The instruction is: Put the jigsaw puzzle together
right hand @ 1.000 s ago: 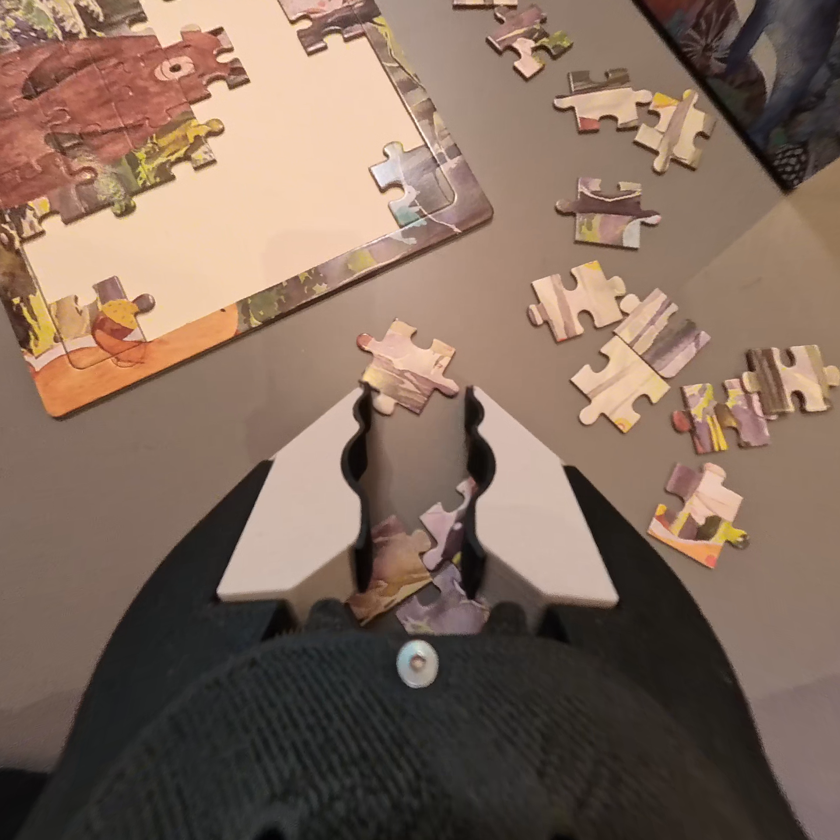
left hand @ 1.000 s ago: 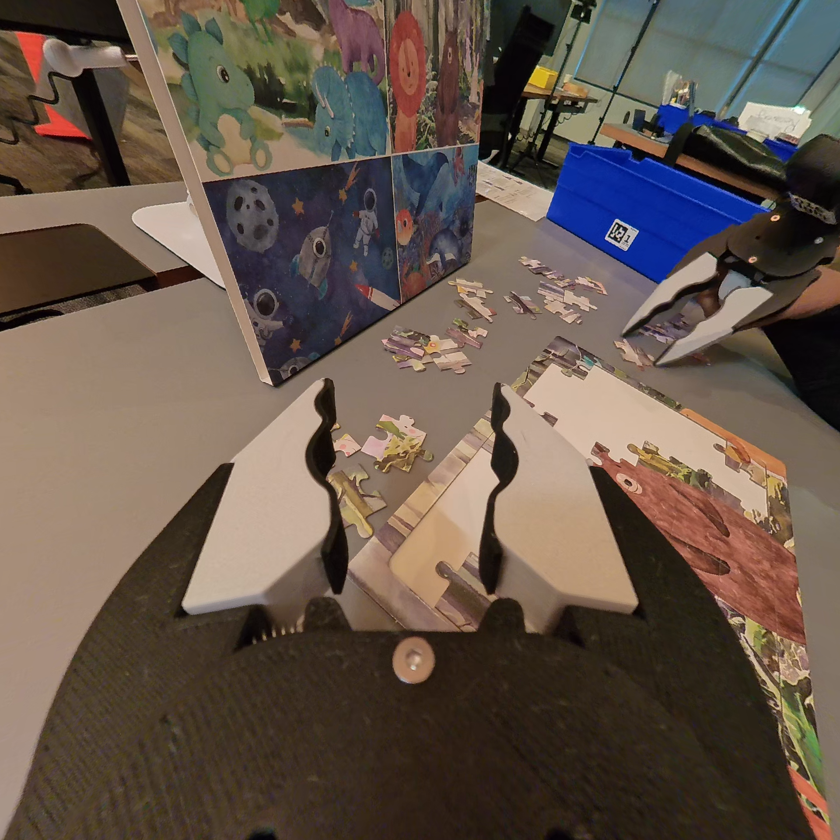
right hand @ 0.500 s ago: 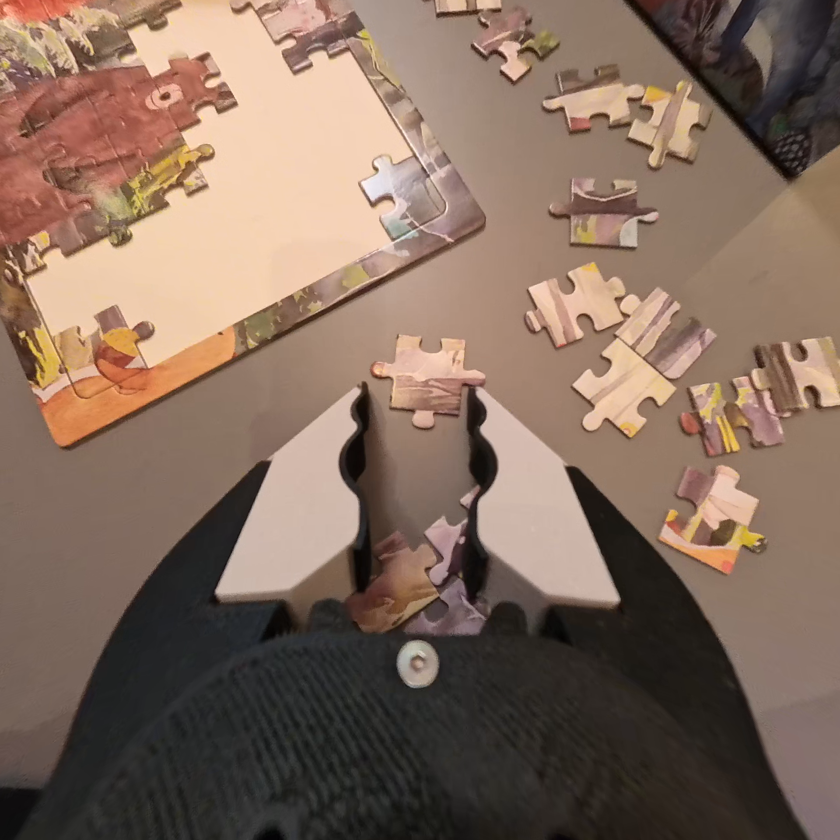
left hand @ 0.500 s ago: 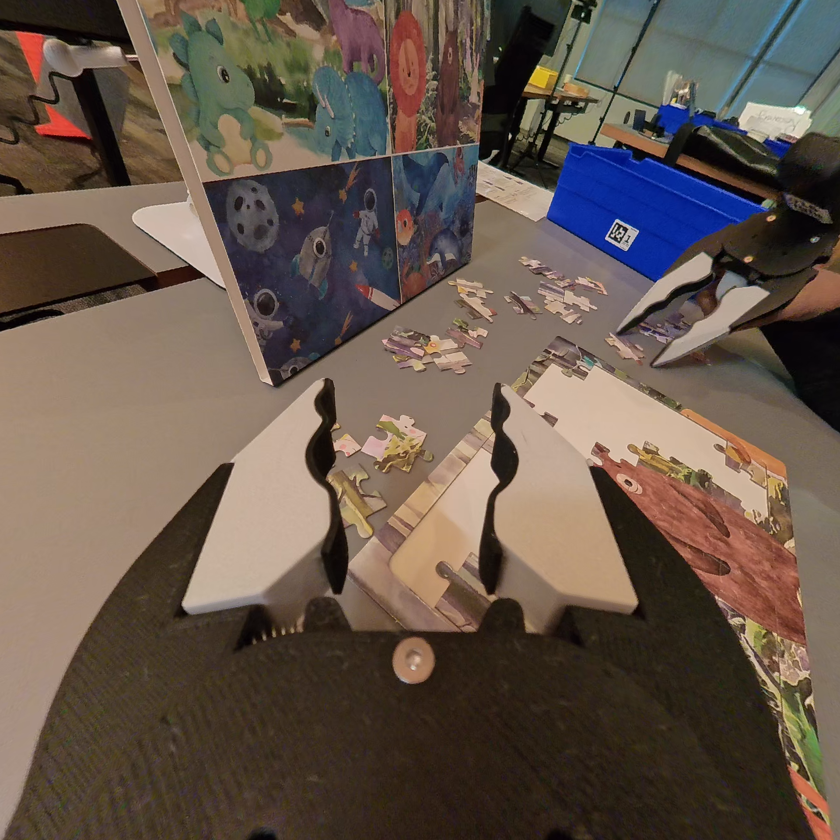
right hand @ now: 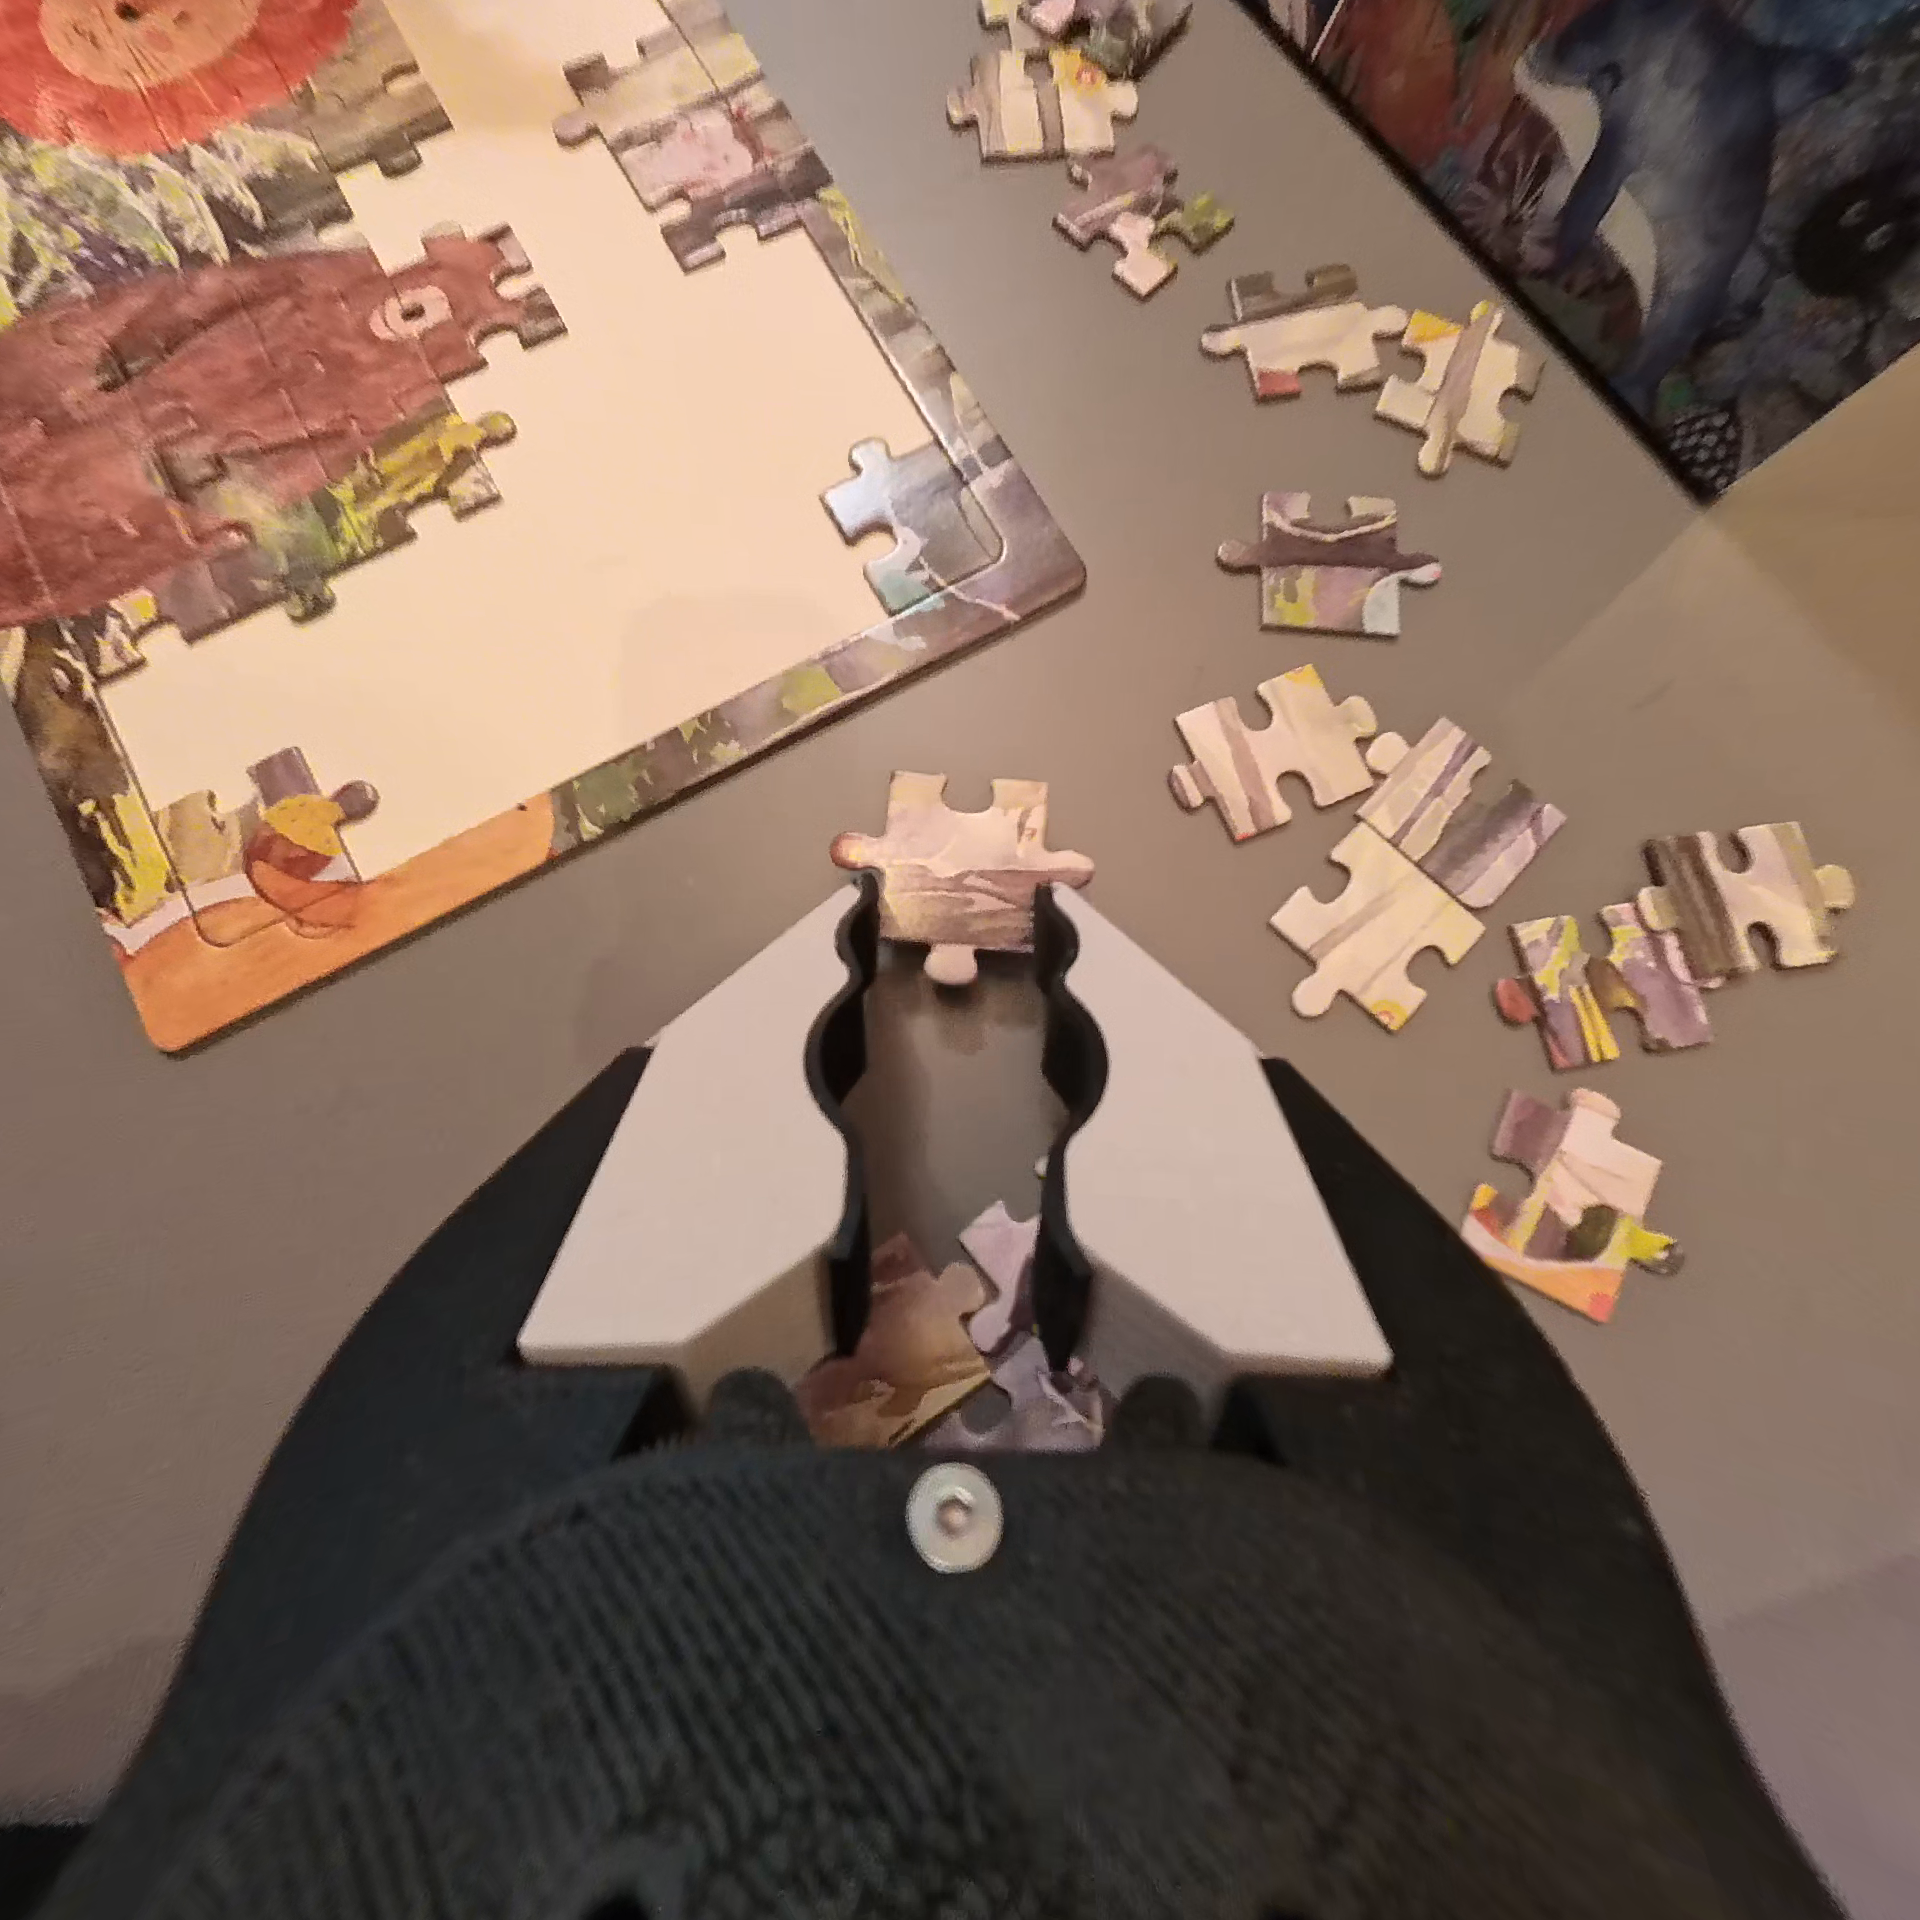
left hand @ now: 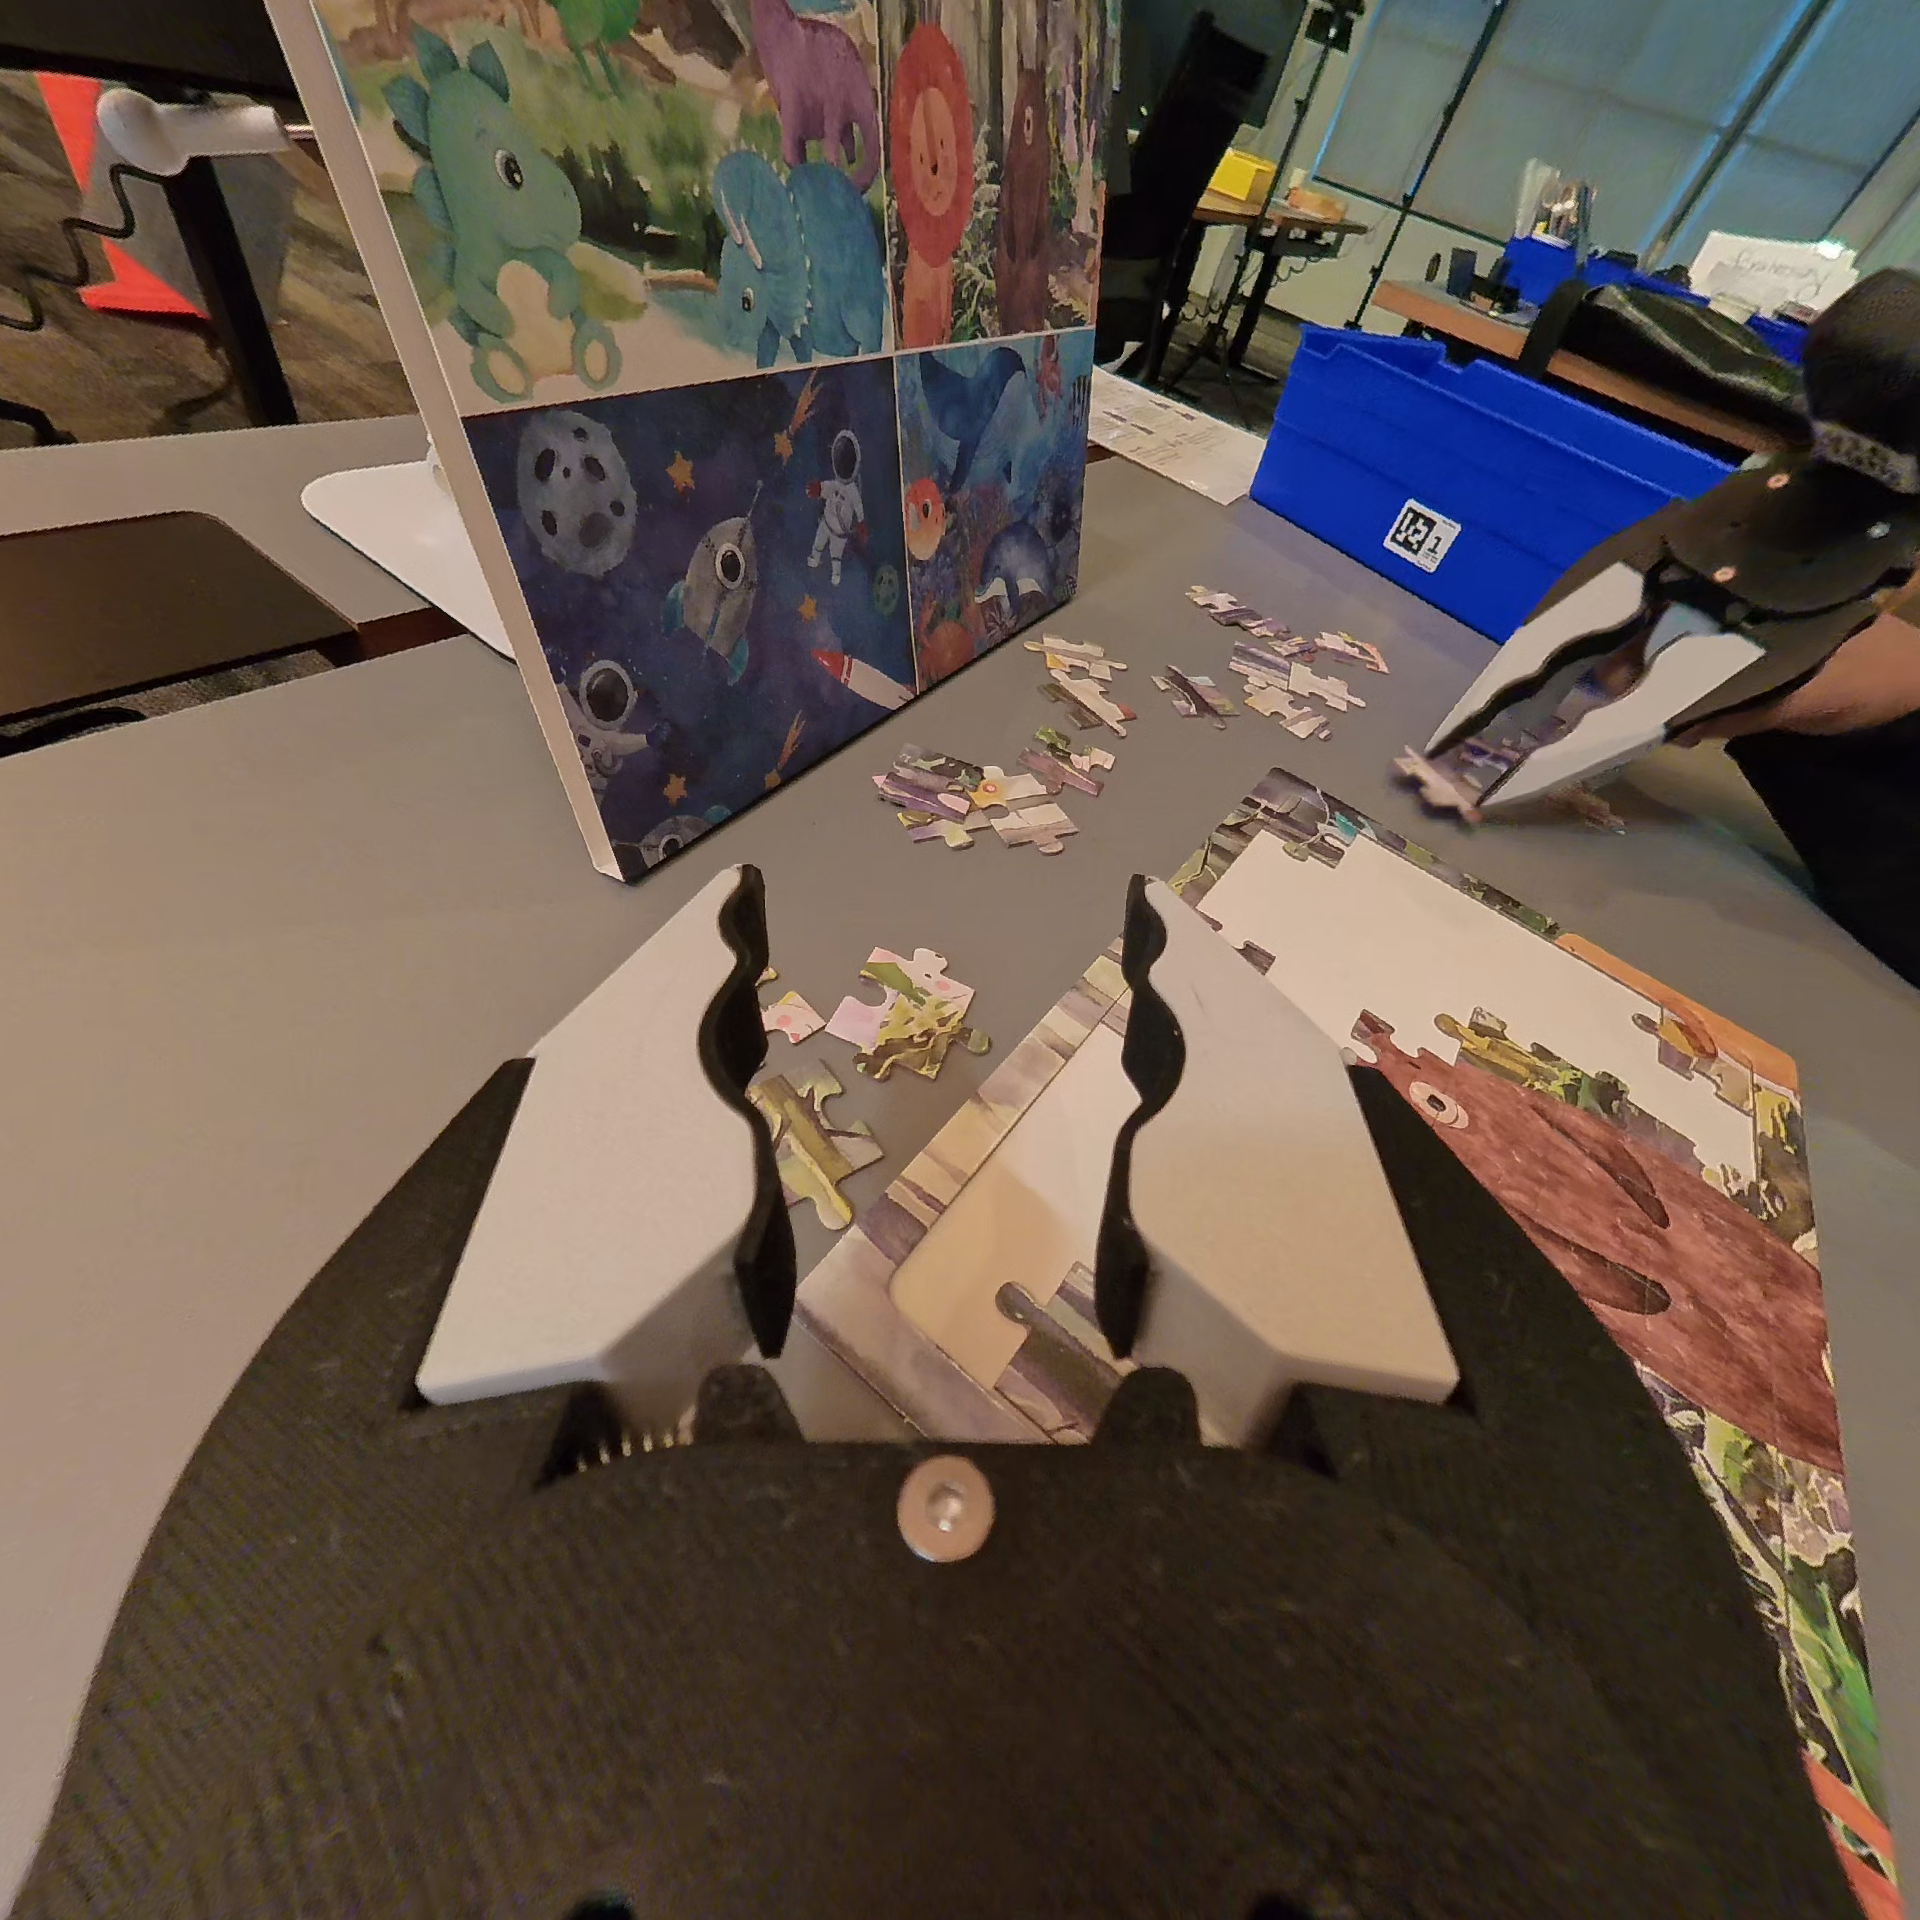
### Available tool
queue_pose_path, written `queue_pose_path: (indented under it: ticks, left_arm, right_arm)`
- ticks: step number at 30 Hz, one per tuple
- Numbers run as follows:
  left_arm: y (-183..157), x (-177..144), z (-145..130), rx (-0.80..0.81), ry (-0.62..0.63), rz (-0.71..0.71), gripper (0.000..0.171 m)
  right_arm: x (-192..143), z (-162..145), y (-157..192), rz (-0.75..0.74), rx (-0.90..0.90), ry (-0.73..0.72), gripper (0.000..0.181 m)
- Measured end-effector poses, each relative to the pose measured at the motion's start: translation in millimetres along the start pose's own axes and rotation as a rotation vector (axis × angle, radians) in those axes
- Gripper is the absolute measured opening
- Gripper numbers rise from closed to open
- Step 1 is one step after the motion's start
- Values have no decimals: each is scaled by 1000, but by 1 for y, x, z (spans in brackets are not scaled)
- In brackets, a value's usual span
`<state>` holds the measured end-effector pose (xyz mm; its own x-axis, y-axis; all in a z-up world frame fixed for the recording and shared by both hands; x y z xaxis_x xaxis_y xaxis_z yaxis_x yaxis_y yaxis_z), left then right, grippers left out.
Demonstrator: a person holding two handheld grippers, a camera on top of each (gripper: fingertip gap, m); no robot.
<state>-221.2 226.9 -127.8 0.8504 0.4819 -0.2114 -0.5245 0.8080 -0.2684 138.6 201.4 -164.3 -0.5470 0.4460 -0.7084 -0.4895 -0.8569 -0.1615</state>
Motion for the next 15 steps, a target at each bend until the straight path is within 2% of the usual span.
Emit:
queue_pose_path:
  ticks: [6,12,15]
  left_arm:
    - [1,-1,1,-10,-10,-3,68]
    - [-2,2,1,0,-6,-10,68]
    - [-4,3,0,5,-1,-15,68]
  right_arm:
    - [-6,36,12,53,10,-207,28]
    - [29,86,55,146,-222,-186,28]
    - [51,104,69,240,-290,-167,28]
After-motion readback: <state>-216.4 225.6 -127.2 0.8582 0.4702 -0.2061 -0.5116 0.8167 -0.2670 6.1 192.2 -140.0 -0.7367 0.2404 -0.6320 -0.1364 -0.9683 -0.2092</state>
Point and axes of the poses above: each gripper's, where its closed fingertips meet, x out along the fingers, z out of its top, y = z × x across the jaws, the point moved 5 cm from there along -x, back along the fingers, and after that the axes turned 11 degrees about -z, right-handed, at the moved point
